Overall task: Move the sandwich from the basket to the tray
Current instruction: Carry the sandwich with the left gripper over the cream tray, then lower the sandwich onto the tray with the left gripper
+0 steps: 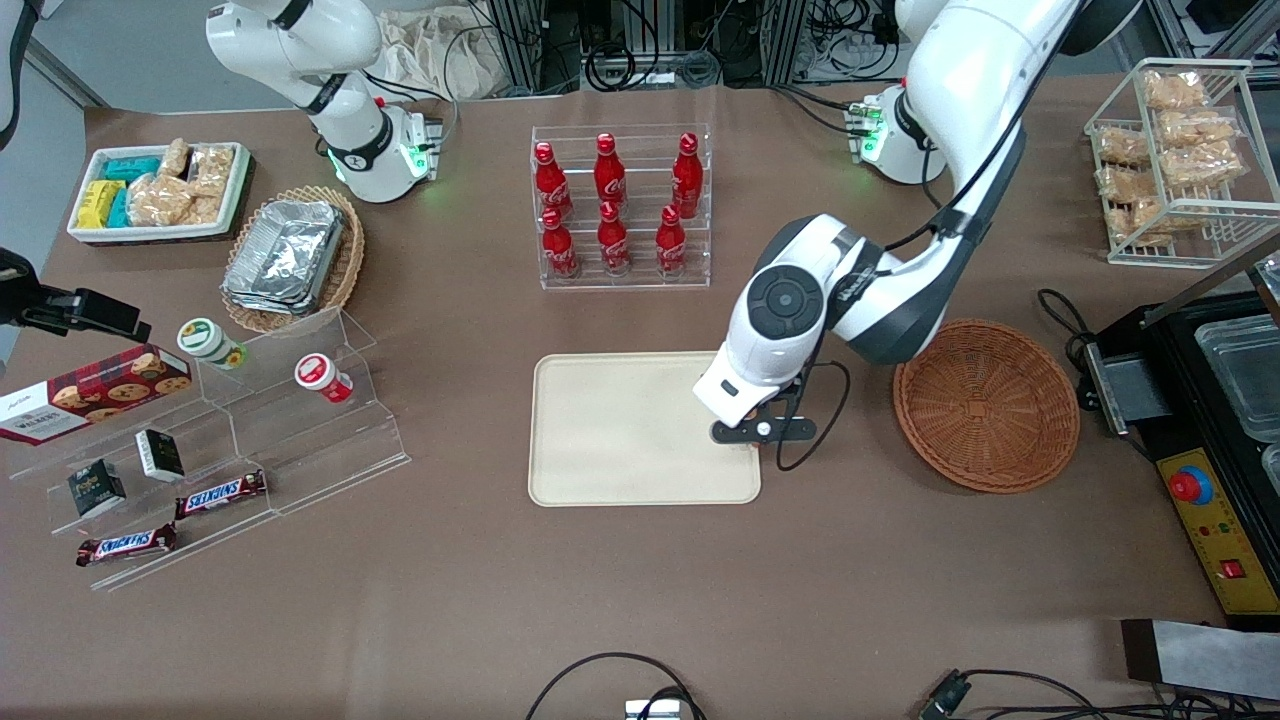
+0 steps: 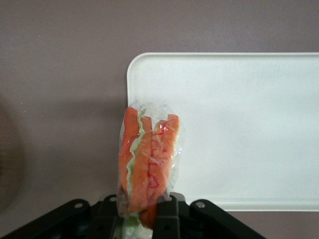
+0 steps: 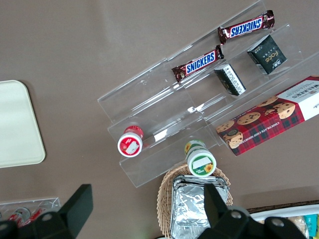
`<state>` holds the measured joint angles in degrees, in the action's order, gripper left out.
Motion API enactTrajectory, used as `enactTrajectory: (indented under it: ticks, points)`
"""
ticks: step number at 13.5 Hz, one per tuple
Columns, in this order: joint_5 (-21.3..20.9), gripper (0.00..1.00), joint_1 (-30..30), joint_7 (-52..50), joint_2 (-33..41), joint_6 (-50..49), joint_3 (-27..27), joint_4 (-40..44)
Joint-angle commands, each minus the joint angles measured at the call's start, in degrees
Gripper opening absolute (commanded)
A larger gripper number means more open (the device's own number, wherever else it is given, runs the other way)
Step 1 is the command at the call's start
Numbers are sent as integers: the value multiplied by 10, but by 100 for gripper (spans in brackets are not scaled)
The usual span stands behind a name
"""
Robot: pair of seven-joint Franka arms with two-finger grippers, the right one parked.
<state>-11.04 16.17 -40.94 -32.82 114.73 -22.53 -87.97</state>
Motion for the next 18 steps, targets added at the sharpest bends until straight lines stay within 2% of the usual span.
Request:
enactTrajectory:
  ticks: [1, 6, 11, 16, 18]
  points:
    - [-13, 22, 9, -10, -43, -8, 1, 46]
    - [-27, 22, 25, -12, -91, 29, 3, 58]
    - [-28, 23, 34, -12, -108, 59, 3, 58]
    - [-48, 26, 38, -20, -121, 69, 4, 58]
    - [-70, 27, 45, -36, -127, 74, 4, 58]
